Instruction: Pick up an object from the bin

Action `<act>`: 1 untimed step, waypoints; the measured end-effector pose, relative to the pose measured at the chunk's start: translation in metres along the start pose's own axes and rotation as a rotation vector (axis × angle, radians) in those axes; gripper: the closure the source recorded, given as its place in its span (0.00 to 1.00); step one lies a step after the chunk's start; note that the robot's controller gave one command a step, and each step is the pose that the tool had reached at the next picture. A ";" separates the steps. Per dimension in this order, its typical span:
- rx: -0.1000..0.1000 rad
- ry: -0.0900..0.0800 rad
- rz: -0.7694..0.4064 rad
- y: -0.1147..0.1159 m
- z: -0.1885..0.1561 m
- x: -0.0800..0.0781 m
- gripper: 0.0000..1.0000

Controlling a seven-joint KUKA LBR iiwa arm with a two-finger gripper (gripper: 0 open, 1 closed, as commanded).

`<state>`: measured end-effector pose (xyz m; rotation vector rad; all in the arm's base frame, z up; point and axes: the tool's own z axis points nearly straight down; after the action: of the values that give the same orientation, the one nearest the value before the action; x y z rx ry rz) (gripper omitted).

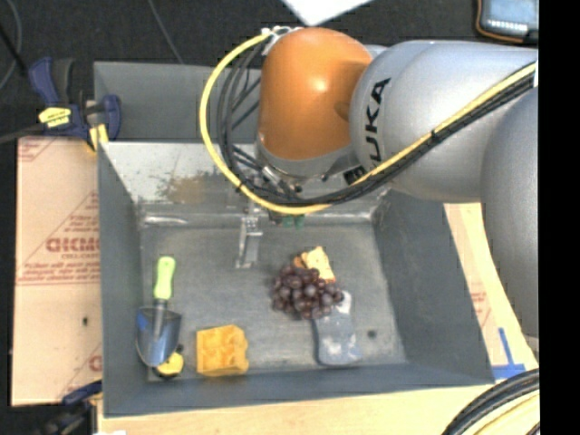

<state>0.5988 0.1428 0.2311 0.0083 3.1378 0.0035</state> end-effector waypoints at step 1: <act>0.000 0.000 0.000 0.000 0.000 0.000 0.00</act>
Offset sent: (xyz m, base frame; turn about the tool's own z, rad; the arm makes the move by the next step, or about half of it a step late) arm -0.0161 -0.0304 -0.1143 -0.6932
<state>0.5988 0.1428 0.2311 0.0086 3.1378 0.0035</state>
